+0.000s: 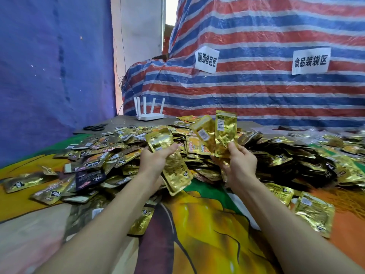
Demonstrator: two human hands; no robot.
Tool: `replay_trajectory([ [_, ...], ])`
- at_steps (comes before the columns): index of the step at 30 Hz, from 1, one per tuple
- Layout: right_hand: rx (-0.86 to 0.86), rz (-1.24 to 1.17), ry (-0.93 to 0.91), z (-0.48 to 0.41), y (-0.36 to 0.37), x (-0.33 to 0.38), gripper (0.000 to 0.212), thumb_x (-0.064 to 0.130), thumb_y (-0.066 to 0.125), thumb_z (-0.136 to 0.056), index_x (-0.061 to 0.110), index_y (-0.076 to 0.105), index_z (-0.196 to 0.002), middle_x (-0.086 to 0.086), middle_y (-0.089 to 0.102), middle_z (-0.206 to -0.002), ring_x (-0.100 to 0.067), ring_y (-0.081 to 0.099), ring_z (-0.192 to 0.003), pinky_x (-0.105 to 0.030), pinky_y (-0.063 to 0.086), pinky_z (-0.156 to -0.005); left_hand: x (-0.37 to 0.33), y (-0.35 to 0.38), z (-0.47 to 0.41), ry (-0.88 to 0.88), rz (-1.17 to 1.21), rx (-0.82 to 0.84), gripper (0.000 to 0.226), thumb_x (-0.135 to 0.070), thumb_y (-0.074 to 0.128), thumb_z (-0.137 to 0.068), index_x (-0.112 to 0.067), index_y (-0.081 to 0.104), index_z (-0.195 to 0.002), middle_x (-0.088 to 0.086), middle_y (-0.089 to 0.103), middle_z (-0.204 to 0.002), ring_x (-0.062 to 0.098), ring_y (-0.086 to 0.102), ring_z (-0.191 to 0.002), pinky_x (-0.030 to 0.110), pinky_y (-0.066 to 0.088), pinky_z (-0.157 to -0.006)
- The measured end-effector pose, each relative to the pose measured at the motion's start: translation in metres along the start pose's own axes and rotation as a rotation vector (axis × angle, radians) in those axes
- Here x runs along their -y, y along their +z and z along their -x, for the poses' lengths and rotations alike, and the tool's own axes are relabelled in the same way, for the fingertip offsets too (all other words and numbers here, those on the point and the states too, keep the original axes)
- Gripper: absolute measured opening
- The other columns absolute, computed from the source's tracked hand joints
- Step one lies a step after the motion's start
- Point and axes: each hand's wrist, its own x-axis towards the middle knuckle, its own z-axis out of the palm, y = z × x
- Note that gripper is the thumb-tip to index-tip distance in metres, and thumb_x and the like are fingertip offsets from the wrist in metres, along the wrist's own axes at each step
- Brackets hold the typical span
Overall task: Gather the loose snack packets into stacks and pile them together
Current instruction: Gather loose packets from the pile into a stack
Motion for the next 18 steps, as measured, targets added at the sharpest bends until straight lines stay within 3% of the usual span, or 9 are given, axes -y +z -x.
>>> replay_trajectory([
  [3,0.128,0.036,0.086,0.011,0.011,-0.013,0.011,0.017,0.06,-0.101,0.01,0.068,-0.104,-0.007,0.077,-0.097,-0.024,0.072,-0.089,-0.036,0.059,-0.065,0.01,0.01,0.004,-0.008,0.059,-0.008,0.094,-0.019,0.089,-0.07,0.002,0.034,-0.143,0.014,0.051,-0.144,0.029,0.049,-0.134,0.059,0.038,-0.111],
  [5,0.254,0.166,0.163,0.018,0.016,-0.023,0.014,0.02,0.062,-0.1,0.012,0.071,-0.106,-0.004,0.078,-0.102,-0.023,0.07,-0.092,-0.034,0.053,-0.07,0.013,0.014,0.003,-0.021,0.075,-0.077,0.065,-0.016,0.079,-0.084,0.002,0.039,-0.133,0.014,0.053,-0.14,0.03,0.05,-0.131,0.057,0.038,-0.112],
  [7,0.313,0.364,0.127,0.024,0.018,-0.033,0.012,0.024,0.063,-0.1,0.016,0.073,-0.099,0.006,0.078,-0.089,-0.016,0.068,-0.089,-0.033,0.05,-0.072,0.012,0.017,0.007,-0.034,0.103,-0.106,0.051,-0.024,0.069,-0.094,-0.001,0.047,-0.133,0.019,0.061,-0.13,0.036,0.057,-0.123,0.058,0.043,-0.108],
  [10,0.35,0.468,0.034,0.028,0.019,-0.04,0.021,0.025,0.063,-0.1,0.009,0.071,-0.111,-0.003,0.077,-0.096,-0.022,0.071,-0.097,-0.042,0.057,-0.088,0.006,0.02,0.021,-0.027,0.209,0.005,0.088,-0.074,0.06,-0.077,-0.012,0.053,-0.14,0.016,0.065,-0.131,0.037,0.06,-0.123,0.058,0.043,-0.108],
  [12,0.396,0.506,0.013,0.029,0.017,-0.037,0.016,0.021,0.064,-0.099,0.01,0.071,-0.109,-0.005,0.076,-0.097,-0.022,0.071,-0.095,-0.04,0.059,-0.087,0.006,0.018,0.026,-0.009,0.169,0.119,0.103,-0.082,0.058,-0.058,-0.015,0.058,-0.136,0.016,0.067,-0.127,0.037,0.063,-0.119,0.057,0.046,-0.105],
  [13,0.435,0.522,0.02,0.029,0.014,-0.034,0.01,0.017,0.065,-0.097,0.011,0.071,-0.104,-0.005,0.076,-0.093,-0.022,0.071,-0.09,-0.036,0.059,-0.08,0.007,0.017,0.028,0.008,0.118,0.135,0.094,-0.074,0.065,-0.06,-0.011,0.063,-0.13,0.017,0.07,-0.12,0.038,0.067,-0.112,0.054,0.051,-0.099],
  [15,0.496,0.61,0.011,0.032,0.011,-0.027,0.014,0.004,0.064,-0.09,0.012,0.07,-0.1,-0.007,0.074,-0.092,-0.021,0.069,-0.086,-0.029,0.055,-0.068,0.011,0.017,0.026,0.056,-0.025,0.106,0.056,-0.036,0.084,-0.072,0.0,0.069,-0.113,0.02,0.074,-0.103,0.041,0.072,-0.097,0.049,0.06,-0.083],
  [17,0.516,0.689,-0.044,0.035,0.01,-0.024,0.025,-0.001,0.062,-0.079,0.012,0.068,-0.099,-0.007,0.071,-0.095,-0.019,0.067,-0.087,-0.024,0.05,-0.064,0.016,0.018,0.023,0.131,-0.218,0.03,0.026,-0.001,0.081,-0.076,0.002,0.071,-0.099,0.019,0.075,-0.093,0.041,0.072,-0.092,0.05,0.061,-0.079],
  [18,0.518,0.676,-0.068,0.038,0.012,-0.024,0.028,0.004,0.061,-0.073,0.013,0.066,-0.1,-0.007,0.07,-0.096,-0.018,0.066,-0.088,-0.024,0.05,-0.065,0.018,0.02,0.022,0.181,-0.281,0.022,0.02,0.004,0.077,-0.078,-0.002,0.072,-0.096,0.016,0.075,-0.091,0.037,0.073,-0.09,0.048,0.061,-0.079],
])
